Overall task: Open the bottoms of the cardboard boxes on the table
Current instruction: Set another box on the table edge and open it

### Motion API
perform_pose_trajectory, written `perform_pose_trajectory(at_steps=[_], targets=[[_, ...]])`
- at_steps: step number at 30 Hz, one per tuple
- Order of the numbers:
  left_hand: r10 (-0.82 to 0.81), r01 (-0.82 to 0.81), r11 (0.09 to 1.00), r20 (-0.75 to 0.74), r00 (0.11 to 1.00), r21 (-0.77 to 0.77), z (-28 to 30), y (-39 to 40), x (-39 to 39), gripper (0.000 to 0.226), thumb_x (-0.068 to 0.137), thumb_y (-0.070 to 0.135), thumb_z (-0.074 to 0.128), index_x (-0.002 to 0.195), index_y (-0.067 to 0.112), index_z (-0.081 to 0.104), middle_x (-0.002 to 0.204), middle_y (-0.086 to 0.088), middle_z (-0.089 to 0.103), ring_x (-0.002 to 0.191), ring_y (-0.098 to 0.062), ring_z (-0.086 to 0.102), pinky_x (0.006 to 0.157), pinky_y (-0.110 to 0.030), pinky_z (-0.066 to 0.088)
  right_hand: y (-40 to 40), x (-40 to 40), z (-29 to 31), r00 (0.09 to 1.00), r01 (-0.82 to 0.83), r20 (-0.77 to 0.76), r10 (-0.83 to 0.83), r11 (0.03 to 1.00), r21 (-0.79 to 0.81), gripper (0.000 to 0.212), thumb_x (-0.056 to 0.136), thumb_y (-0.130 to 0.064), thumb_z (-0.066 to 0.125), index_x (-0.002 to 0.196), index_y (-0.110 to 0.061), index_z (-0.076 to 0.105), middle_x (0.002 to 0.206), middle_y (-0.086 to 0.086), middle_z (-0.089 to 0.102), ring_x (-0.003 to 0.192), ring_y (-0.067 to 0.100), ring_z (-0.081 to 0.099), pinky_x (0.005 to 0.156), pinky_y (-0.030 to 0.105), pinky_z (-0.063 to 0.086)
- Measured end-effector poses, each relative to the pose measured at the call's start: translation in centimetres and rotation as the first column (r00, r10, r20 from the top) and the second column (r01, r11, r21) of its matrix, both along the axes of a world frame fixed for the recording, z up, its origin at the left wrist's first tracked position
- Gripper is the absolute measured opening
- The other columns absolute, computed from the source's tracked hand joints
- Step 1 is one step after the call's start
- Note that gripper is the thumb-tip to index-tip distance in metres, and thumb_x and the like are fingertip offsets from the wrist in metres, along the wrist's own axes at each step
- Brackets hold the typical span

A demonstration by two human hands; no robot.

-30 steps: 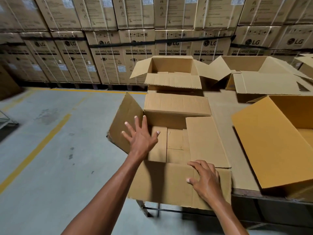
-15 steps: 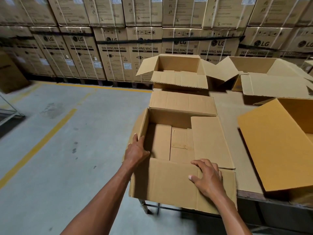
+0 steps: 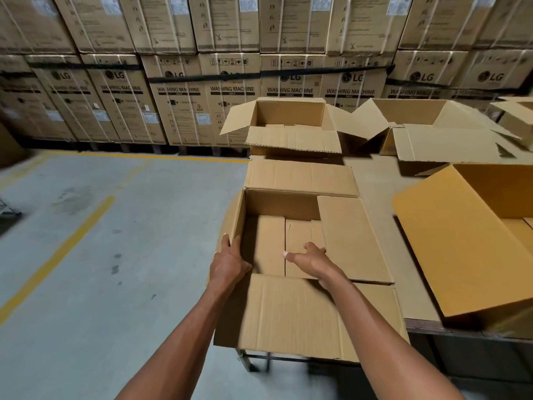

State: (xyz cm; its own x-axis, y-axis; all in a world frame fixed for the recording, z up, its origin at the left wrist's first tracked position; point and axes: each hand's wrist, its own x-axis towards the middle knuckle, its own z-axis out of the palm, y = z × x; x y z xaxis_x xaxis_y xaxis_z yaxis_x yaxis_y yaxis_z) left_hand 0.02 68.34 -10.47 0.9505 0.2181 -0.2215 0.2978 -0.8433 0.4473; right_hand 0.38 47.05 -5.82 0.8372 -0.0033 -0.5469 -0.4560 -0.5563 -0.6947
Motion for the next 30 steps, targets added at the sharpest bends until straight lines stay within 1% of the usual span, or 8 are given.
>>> perform_pose_trajectory(at_steps=[3,7,11,16,19,22,27,30], targets=[[-0.008,0.009,1.000,0.021,1.000,-0.026,-0.2,0.2,-0.1,0.089,0.084,0.026,0.075,0.157,0.025,0.023,0.167,-0.002,0.006,0.132,-0.037,0.046,0.100,-0.048,0.049,-0.1,0.3,0.4,0.978,0.056,0.209,-0.023,0.987,-0.152,0.080,0.089,-0.052,0.064,0.155,-0.024,0.028,0.167,0.006,-0.013,0.150,0.038,0.019,0.118,0.047,0.030],[0.006,-0.005,0.999,0.025,1.000,-0.034,-0.3,0.3,-0.1,0.089,0.083,0.026,0.074,0.156,0.025,0.023,0.167,-0.003,0.006,0.135,-0.038,0.044,0.102,-0.051,0.048,-1.9,0.9,2.3,0.924,0.096,0.383,0.007,0.964,-0.248,0.077,0.091,-0.047,0.065,0.156,-0.032,0.025,0.164,0.000,-0.027,0.152,0.043,-0.009,0.120,0.054,0.017],[0.012,-0.011,0.999,0.032,0.999,-0.047,-0.4,0.2,-0.1,0.088,0.084,0.024,0.075,0.156,0.024,0.024,0.167,-0.003,0.007,0.135,-0.037,0.043,0.104,-0.051,0.046,-5.7,1.8,4.1,0.909,0.106,0.404,0.101,0.882,-0.459,0.080,0.091,-0.052,0.063,0.156,-0.038,0.021,0.166,0.002,-0.023,0.150,0.047,-0.013,0.119,0.059,0.010],[0.023,-0.018,0.996,0.056,0.998,-0.087,-0.5,0.2,-0.2,0.087,0.083,0.022,0.074,0.155,0.025,0.026,0.166,-0.002,0.009,0.134,-0.036,0.044,0.103,-0.049,0.047,-10.9,2.6,3.3,0.948,0.176,0.315,0.037,0.764,-0.621,0.085,0.084,-0.066,0.062,0.155,-0.043,0.020,0.166,0.002,-0.019,0.148,0.052,-0.009,0.117,0.065,0.011],[0.023,-0.016,0.995,0.071,0.997,-0.100,-0.6,0.2,-0.2,0.087,0.084,0.022,0.075,0.155,0.025,0.026,0.166,-0.003,0.009,0.135,-0.036,0.043,0.104,-0.049,0.047,-13.3,2.7,1.7,0.976,0.142,0.217,-0.015,0.797,-0.587,0.087,0.082,-0.072,0.061,0.155,-0.045,0.021,0.167,0.003,-0.017,0.146,0.056,-0.004,0.116,0.066,0.016],[0.029,-0.017,0.990,0.086,0.996,-0.141,-0.5,0.2,-0.3,0.086,0.083,0.023,0.076,0.154,0.025,0.028,0.166,-0.002,0.010,0.135,-0.036,0.043,0.104,-0.047,0.048,-14.7,2.4,-0.5,0.982,0.150,0.171,-0.075,0.862,-0.485,0.092,0.079,-0.075,0.062,0.155,-0.045,0.019,0.168,0.007,-0.007,0.148,0.050,0.014,0.114,0.063,0.026],[0.022,-0.010,0.990,0.085,0.996,-0.142,0.0,0.0,-0.4,0.087,0.084,0.024,0.077,0.155,0.024,0.026,0.166,-0.002,0.010,0.134,-0.035,0.046,0.102,-0.045,0.048,-14.4,1.8,-2.5,0.977,0.137,0.203,-0.060,0.910,-0.391,0.092,0.083,-0.067,0.064,0.158,-0.036,0.020,0.160,0.009,0.033,0.142,0.034,0.038,0.108,0.048,0.040],[0.009,0.005,0.988,0.092,0.996,-0.157,0.3,0.1,-0.5,0.087,0.084,0.023,0.078,0.155,0.022,0.027,0.166,-0.002,0.012,0.137,-0.034,0.044,0.103,-0.043,0.046,-14.5,1.5,-2.8,0.971,0.166,0.225,-0.085,0.915,-0.368,0.091,0.083,-0.067,0.063,0.157,-0.034,0.022,0.156,0.005,0.038,0.137,0.033,0.044,0.102,0.045,0.042]])
